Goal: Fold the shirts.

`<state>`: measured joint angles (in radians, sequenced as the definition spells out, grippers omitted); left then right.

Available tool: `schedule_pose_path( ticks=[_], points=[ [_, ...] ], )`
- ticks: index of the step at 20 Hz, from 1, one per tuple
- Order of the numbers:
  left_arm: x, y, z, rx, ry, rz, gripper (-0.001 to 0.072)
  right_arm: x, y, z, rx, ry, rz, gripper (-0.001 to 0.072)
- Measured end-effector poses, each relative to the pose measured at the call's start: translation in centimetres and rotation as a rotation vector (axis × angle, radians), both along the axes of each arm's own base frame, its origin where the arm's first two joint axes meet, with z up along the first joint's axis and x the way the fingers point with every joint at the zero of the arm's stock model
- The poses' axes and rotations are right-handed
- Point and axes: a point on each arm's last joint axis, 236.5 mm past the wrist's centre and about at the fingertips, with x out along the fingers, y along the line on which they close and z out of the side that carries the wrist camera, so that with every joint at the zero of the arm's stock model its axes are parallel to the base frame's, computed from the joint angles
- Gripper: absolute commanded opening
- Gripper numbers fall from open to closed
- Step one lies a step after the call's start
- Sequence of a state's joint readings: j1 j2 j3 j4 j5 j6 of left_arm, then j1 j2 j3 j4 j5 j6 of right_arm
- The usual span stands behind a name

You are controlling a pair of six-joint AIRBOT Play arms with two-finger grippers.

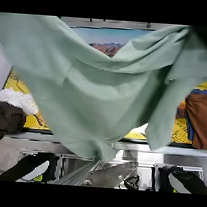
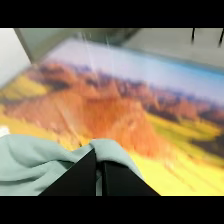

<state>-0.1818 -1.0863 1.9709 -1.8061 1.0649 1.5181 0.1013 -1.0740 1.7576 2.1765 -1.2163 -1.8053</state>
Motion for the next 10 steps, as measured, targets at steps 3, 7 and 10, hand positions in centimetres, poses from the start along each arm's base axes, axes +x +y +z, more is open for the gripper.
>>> schedule_pose_path(
  ticks=[3,7,10],
  points=[
    [10.3,-3.5,-10.4,0.054,0.202,-0.033,0.0013,6.3,0.3,-11.2,-0.01,0.245,-0.032,0.0024],
    [20.1,-6.5,-26.9,0.086,0.44,-0.039,0.0013,12.5,-0.3,-26.7,-0.02,0.522,-0.104,0.0024],
    [23.1,-7.7,-36.1,0.078,0.558,-0.043,0.0014,15.0,-1.2,-35.4,0.0,0.653,-0.166,0.0024]
  ],
)
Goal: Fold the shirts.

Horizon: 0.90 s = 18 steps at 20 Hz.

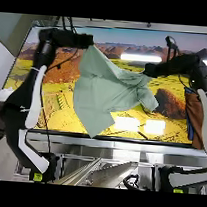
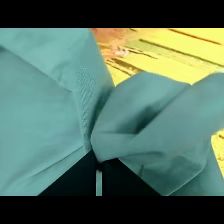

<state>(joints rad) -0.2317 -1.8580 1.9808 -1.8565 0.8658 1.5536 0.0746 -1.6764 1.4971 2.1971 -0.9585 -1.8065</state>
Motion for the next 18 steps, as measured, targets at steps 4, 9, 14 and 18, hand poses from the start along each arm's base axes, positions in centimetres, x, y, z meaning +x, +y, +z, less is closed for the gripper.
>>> schedule_pose_path(
  ticks=[4,9,14,18],
  points=[
    [1.1,0.0,-4.4,-0.01,0.054,0.014,0.0689,2.0,-1.6,-3.3,0.029,0.038,-0.067,0.0449],
    [-1.3,5.1,0.1,-0.009,0.102,0.055,0.0688,2.0,-6.6,0.8,0.018,0.041,-0.067,0.0641],
    [-10.6,14.1,-0.4,0.041,0.413,0.12,0.0687,-3.4,-13.4,0.5,0.015,0.206,-0.104,0.0469],
    [-19.4,17.4,-7.1,0.014,0.662,0.199,0.0688,-9.4,-14.5,-4.2,0.057,0.409,-0.107,0.0468]
  ],
)
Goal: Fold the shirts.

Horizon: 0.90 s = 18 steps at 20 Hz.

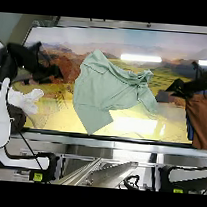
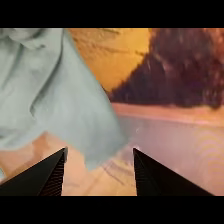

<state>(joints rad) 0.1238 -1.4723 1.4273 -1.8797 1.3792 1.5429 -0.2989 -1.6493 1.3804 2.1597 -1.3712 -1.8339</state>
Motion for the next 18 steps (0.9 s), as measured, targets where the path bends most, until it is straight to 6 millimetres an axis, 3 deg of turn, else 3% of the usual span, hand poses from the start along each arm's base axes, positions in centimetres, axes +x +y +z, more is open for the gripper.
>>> schedule_pose_path(
  ticks=[2,4,10,11,13,14,15,18],
  points=[
    [-3.4,-0.4,-4.0,-0.039,0.061,0.028,0.0687,-2.2,0.6,-1.6,0.03,0.066,0.011,0.0468],
    [-5.1,-1.5,-7.0,-0.096,0.078,0.047,0.0687,-3.5,1.2,-2.4,0.052,0.104,0.018,0.0467],
    [-6.4,-5.8,-11.9,-0.243,0.117,0.043,0.0686,-4.5,2.4,-2.9,0.084,0.125,0.041,0.0467],
    [-6.2,-6.6,-12.1,-0.259,0.123,0.034,0.0588,-4.6,2.4,-2.9,0.086,0.124,0.046,0.0467],
    [-5.4,-7.6,-12.7,-0.265,0.124,0.008,0.0285,-4.7,2.6,-2.8,0.089,0.125,0.049,0.0467],
    [-4.8,-8.0,-12.9,-0.261,0.118,-0.007,0.0087,-4.7,2.6,-2.8,0.09,0.124,0.052,0.0466],
    [-4.1,-8.2,-13.0,-0.258,0.11,-0.016,0.0015,-4.7,2.6,-2.8,0.09,0.124,0.056,0.0465],
    [-2.2,-8.9,-12.3,-0.26,0.075,-0.04,0.0015,-4.8,3.1,-2.9,0.089,0.125,0.068,0.0464]
  ],
)
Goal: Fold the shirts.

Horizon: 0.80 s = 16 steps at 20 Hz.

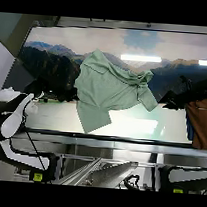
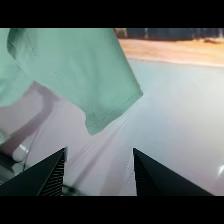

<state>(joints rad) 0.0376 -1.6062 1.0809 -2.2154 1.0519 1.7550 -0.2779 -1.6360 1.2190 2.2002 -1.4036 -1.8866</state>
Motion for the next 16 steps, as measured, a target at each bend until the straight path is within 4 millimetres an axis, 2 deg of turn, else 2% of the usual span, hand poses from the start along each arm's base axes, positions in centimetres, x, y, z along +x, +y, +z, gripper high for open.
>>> schedule_pose_path(
  ticks=[5,7,10,13,16],
  points=[
    [1.2,-0.5,1.3,-0.012,-0.022,-0.024,0.0015,0.3,1.2,-1.6,-0.03,0.027,-0.004,0.0461],
    [1.4,-0.6,1.7,-0.016,-0.026,-0.031,0.0015,0.0,1.8,-2.7,-0.038,0.057,-0.001,0.0349],
    [1.5,-0.7,2.0,-0.018,-0.026,-0.037,0.0015,0.1,2.8,-4.1,-0.043,0.081,-0.001,0.0348],
    [1.5,-0.7,2.1,-0.02,-0.025,-0.037,0.0015,0.6,4.1,-4.3,-0.027,0.074,-0.005,0.0345],
    [1.5,-0.7,2.1,-0.02,-0.026,-0.039,0.0014,1.1,4.8,-4.8,-0.033,0.058,-0.011,0.0055]
  ],
)
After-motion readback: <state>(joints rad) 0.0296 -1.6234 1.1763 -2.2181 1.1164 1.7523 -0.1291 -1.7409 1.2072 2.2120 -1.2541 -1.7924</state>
